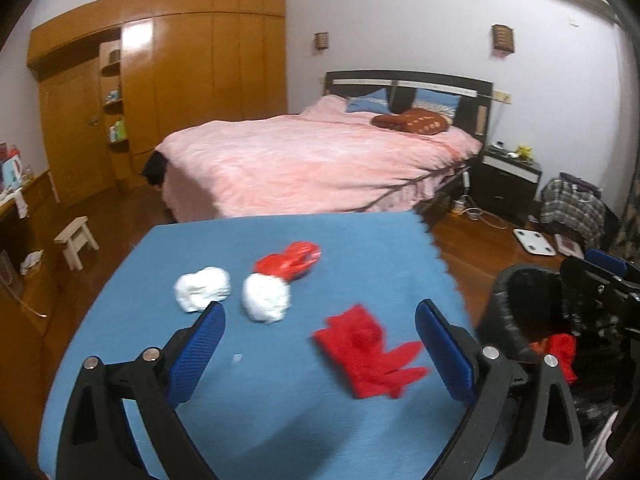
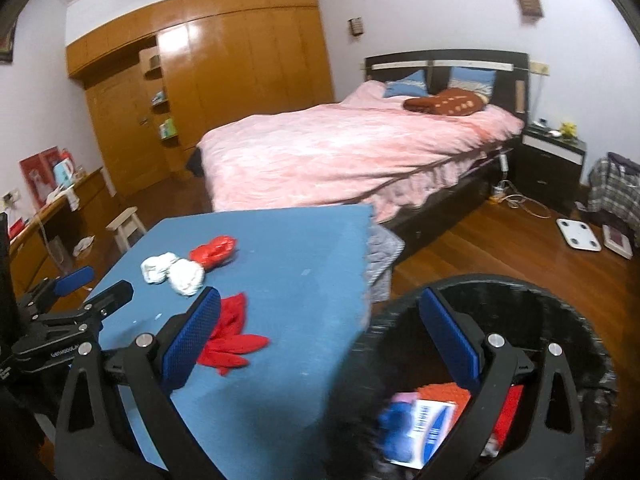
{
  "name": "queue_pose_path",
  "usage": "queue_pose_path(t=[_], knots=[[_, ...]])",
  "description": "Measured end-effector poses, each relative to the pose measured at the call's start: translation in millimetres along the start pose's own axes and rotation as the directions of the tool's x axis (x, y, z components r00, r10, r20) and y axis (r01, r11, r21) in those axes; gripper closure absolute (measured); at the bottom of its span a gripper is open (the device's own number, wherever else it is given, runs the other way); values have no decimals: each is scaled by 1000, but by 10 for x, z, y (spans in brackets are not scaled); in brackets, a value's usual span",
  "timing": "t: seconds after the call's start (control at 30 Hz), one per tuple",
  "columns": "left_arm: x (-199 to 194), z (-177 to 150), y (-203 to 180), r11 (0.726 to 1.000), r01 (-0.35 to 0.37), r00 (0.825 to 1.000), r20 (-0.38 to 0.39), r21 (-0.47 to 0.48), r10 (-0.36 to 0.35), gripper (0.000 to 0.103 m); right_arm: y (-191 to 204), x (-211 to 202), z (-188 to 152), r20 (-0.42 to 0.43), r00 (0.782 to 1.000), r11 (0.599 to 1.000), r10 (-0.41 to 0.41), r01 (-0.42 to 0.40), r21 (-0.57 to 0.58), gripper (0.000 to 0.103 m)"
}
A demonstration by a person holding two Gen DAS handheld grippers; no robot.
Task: Collect trash
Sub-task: 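Bring both tools back to the remaining red glove on the table, then grasp the red glove with the right tool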
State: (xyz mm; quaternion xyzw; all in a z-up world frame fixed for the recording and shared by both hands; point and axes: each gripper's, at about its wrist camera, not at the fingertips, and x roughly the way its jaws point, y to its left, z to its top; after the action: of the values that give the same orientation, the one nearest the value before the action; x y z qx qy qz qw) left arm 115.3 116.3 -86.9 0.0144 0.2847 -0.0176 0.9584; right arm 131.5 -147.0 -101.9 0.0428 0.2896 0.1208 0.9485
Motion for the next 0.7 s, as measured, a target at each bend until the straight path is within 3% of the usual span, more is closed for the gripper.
queue_pose_path(t=[0.37, 0.7], knots=[[237, -231, 633, 996, -82, 996, -47, -38, 80, 9, 639, 743, -163, -93, 991, 995, 99, -101, -13, 6], [403, -391, 928, 991, -120, 990, -87, -54, 115, 9, 971, 1336, -483, -232, 968, 992, 92, -109, -64, 6]])
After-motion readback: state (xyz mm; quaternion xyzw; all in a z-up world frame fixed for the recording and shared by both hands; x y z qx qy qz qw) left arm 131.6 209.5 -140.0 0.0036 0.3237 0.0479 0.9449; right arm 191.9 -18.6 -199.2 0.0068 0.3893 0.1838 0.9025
